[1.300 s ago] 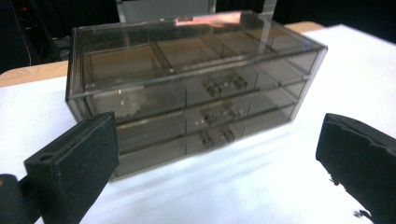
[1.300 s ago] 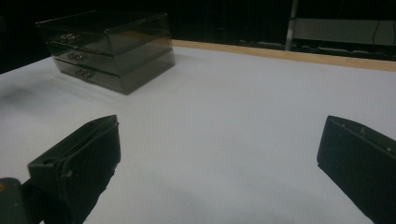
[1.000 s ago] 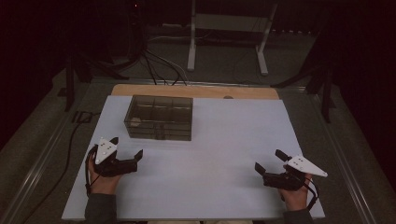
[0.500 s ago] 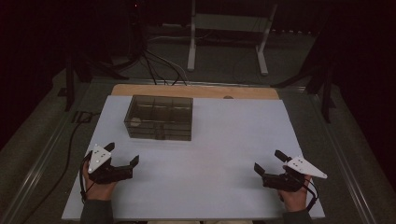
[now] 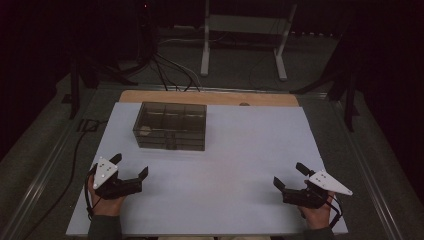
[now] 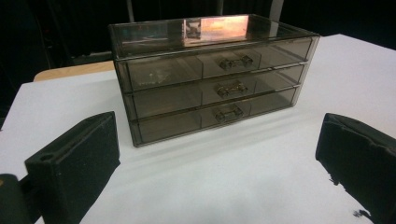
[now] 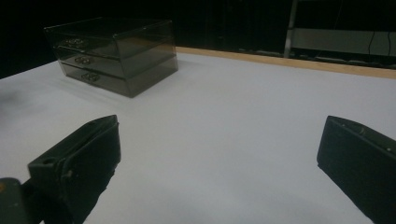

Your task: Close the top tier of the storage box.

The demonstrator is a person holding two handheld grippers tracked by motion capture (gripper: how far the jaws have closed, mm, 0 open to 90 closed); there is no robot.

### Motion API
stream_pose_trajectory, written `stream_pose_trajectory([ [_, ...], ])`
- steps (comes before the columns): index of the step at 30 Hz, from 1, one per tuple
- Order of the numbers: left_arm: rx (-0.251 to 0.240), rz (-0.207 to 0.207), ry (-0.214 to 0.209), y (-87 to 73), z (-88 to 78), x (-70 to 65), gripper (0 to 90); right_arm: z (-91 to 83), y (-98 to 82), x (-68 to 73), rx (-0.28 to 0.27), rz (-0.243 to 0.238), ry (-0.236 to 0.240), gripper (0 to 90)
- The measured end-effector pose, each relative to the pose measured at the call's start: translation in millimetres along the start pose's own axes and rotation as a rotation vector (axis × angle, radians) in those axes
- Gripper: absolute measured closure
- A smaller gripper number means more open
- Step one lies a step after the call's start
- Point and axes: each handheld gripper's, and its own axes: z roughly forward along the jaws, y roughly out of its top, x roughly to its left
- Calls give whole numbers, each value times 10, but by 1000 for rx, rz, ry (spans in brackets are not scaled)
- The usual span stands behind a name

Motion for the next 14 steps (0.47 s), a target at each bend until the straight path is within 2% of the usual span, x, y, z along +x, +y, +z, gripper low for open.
stream_pose_trajectory([
  [14, 7, -19, 10, -24, -6, 40, 8, -37, -33, -14, 11, 11, -1, 0],
])
